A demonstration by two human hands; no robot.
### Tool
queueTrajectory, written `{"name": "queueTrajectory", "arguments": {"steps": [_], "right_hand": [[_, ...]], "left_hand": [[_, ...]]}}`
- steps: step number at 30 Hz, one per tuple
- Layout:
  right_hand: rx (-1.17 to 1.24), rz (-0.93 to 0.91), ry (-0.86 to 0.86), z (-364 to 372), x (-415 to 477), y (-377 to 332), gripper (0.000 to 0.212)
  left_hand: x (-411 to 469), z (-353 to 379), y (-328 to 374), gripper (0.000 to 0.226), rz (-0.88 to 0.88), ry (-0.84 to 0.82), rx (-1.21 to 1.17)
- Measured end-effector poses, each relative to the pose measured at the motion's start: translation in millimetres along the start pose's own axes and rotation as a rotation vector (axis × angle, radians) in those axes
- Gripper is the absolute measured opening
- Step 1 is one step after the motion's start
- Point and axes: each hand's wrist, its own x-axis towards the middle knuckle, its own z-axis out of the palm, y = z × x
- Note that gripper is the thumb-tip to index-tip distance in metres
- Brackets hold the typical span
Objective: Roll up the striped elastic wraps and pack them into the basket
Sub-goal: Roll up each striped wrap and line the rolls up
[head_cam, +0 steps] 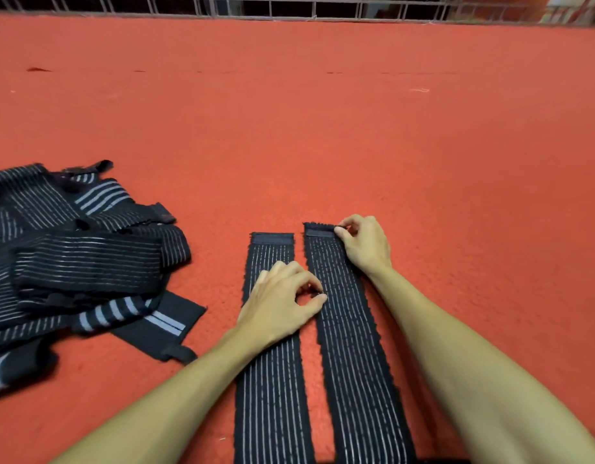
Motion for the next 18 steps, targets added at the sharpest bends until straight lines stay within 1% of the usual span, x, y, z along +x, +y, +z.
{"name": "queueTrajectory", "arguments": {"steps": [2, 3, 4, 6, 8, 9, 10, 11, 12, 13, 15, 16, 18], "right_hand": [[0.166, -0.02, 0.041, -5.1, -5.0, 2.0, 0.005], [0.257, -0.02, 0.044, -10.6, -10.7, 0.6, 0.006], [0.344, -0.006, 0.048, -17.1, -16.7, -0.7, 0.012], [0.489, 0.007, 0.042, -34.3, -28.4, -7.2, 0.017], [0.637, 0.02, 0.017, -56.4, -37.8, -19.4, 0.017], [0.729, 0.043, -0.005, -68.3, -42.8, -27.1, 0.017], [0.822, 0.063, -0.028, -80.2, -48.0, -35.8, 0.016], [0.907, 0.078, -0.05, -91.5, -52.8, -44.2, 0.016], [0.988, 0.091, -0.07, -101.4, -57.6, -52.3, 0.016], [1.053, 0.098, -0.086, -111.6, -63.6, -61.5, 0.015], [1.107, 0.104, -0.093, -126.6, -74.1, -76.0, 0.012], [1.098, 0.1, -0.089, -132.4, -79.3, -82.2, 0.009], [1.054, 0.093, -0.074, -141.3, -90.2, -93.1, 0.004]], "left_hand": [[-1.4, -0.6, 2.6, 0.023, 0.038, -0.013, 0.071], [-1.9, -1.2, 4.8, 0.026, 0.041, -0.02, 0.11], [-1.5, -2.1, 7.6, 0.031, 0.027, -0.029, 0.135], [-1.0, -4.7, 15.1, 0.047, -0.032, -0.041, 0.123], [-0.9, -7.2, 22.9, 0.07, -0.129, -0.045, -0.029], [-2.5, -10.9, 30.2, 0.08, -0.179, -0.055, -0.162], [-3.5, -13.2, 36.7, 0.085, -0.234, -0.077, -0.301], [-4.9, -16.3, 44.8, 0.083, -0.282, -0.116, -0.415], [-7.0, -19.7, 52.1, 0.072, -0.321, -0.173, -0.499], [-9.1, -23.2, 57.7, 0.054, -0.345, -0.219, -0.564], [-16.3, -30.3, 65.3, 0.021, -0.328, -0.252, -0.7], [-22.4, -37.1, 71.3, 0.011, -0.31, -0.276, -0.759], [-34.2, -52.2, 81.1, 0.011, -0.284, -0.344, -0.878]]}}
